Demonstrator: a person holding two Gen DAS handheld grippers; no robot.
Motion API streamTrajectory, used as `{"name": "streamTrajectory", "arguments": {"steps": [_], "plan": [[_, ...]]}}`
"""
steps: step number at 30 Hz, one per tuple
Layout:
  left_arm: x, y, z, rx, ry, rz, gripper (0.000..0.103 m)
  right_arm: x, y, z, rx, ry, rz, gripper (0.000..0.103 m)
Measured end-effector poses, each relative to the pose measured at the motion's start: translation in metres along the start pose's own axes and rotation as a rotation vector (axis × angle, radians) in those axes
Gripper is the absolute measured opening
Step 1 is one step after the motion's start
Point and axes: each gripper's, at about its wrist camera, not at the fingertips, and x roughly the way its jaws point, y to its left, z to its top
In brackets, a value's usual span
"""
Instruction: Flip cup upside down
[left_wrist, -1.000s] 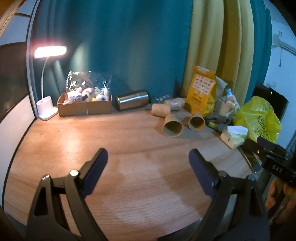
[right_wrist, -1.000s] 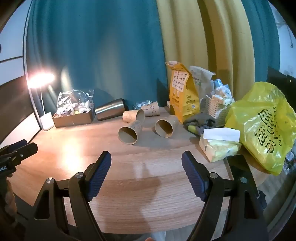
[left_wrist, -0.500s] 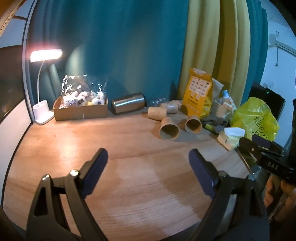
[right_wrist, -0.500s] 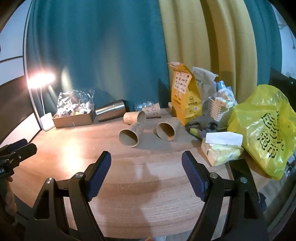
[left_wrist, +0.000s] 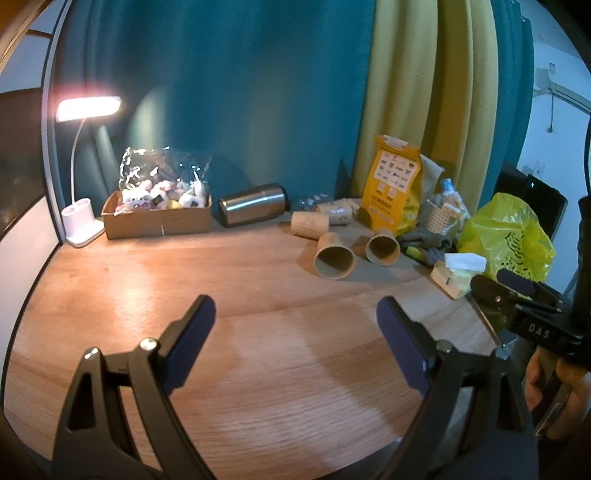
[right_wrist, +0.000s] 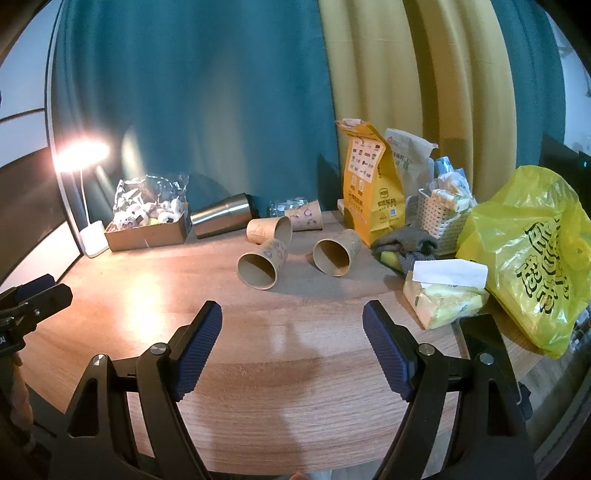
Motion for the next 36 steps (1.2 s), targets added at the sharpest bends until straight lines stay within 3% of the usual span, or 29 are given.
{"name": "streamTrajectory", "arguments": {"steps": [36], "plan": [[-0.0007, 0.0040, -0.0025, -0.006, 0.004, 0.007, 0.090, -0.0001, -0.0021, -0.0025, -0.003, 0.006, -0.003, 0.081]]}}
